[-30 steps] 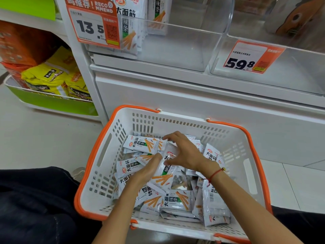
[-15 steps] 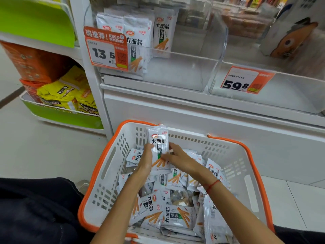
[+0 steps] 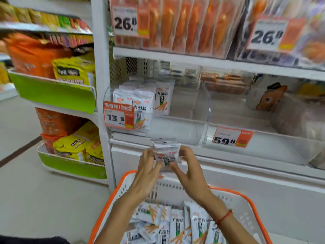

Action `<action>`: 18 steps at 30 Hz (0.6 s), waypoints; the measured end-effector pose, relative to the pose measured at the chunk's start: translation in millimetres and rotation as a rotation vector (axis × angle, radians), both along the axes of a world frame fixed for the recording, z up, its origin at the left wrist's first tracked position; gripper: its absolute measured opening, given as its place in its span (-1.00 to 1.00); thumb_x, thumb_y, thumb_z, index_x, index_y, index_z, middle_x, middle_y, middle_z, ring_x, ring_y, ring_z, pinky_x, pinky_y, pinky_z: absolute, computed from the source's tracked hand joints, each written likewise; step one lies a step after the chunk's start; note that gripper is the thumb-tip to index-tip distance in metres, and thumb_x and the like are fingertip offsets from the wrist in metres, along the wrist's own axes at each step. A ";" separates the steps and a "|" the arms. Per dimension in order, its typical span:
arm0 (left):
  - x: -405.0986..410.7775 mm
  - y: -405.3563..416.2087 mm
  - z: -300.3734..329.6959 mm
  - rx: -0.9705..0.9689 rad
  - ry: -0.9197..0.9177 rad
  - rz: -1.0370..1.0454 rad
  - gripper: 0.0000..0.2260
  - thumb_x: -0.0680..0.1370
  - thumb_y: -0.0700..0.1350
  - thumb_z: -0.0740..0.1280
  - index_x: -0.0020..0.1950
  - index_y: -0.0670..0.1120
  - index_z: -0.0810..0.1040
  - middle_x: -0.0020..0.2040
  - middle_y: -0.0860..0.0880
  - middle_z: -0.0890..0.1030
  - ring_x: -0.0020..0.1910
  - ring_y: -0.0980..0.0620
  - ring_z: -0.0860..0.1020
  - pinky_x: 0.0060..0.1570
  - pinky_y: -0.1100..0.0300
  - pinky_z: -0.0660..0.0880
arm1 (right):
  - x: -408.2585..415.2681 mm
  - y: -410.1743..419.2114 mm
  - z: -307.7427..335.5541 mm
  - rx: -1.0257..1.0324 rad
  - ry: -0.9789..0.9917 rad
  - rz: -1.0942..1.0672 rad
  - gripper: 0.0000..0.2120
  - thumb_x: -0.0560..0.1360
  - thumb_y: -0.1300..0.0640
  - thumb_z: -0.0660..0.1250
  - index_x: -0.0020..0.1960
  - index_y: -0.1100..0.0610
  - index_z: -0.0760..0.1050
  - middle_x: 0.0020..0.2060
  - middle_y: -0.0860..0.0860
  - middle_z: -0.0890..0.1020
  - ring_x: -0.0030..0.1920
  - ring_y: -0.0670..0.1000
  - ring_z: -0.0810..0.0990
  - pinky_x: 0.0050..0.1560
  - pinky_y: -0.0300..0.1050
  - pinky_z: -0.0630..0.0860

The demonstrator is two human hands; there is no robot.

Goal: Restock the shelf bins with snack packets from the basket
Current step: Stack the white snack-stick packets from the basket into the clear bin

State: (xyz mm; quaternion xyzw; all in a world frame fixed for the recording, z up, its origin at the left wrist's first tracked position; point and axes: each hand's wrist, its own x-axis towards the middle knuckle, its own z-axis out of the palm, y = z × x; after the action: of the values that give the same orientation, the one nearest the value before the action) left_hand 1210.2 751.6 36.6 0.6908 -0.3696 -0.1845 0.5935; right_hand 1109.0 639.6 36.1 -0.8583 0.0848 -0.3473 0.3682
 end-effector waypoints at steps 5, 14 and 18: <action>20.6 9.9 62.2 -0.140 -0.344 0.070 -0.50 0.54 -0.04 0.32 0.22 0.50 0.21 0.22 0.29 0.45 0.21 0.38 0.40 0.06 0.56 0.33 | 14.4 -0.5 59.0 -0.205 -0.210 -0.045 -0.71 0.56 0.12 0.27 0.27 -0.01 0.35 0.12 -0.10 0.49 0.16 -0.14 0.48 0.12 -0.30 0.41; 52.5 -6.4 129.4 -0.290 -0.806 0.324 -0.61 0.43 -0.13 0.47 0.16 0.18 0.45 0.09 0.27 0.44 0.09 0.24 0.42 0.01 0.55 0.33 | 47.4 -24.7 113.7 -0.528 -0.386 -0.276 -0.61 0.49 0.19 0.37 0.26 0.00 0.35 0.11 0.03 0.56 0.13 0.05 0.49 0.12 -0.09 0.42; 74.9 -26.0 150.3 -0.081 -0.859 0.368 -0.57 0.40 -0.02 0.48 0.24 0.12 0.47 -0.08 0.29 0.41 0.04 0.15 0.43 -0.11 0.23 0.39 | 69.3 -48.2 124.6 -0.472 -0.228 -0.264 -0.67 0.53 0.16 0.30 0.26 0.05 0.35 0.11 -0.01 0.52 0.08 0.04 0.49 0.00 -0.04 0.50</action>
State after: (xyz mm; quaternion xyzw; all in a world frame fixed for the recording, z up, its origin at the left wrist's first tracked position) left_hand 1285.1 725.6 186.9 0.7348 -0.4601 0.2412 0.4361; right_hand 1178.3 591.5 160.7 -0.8571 0.0706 -0.4967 0.1170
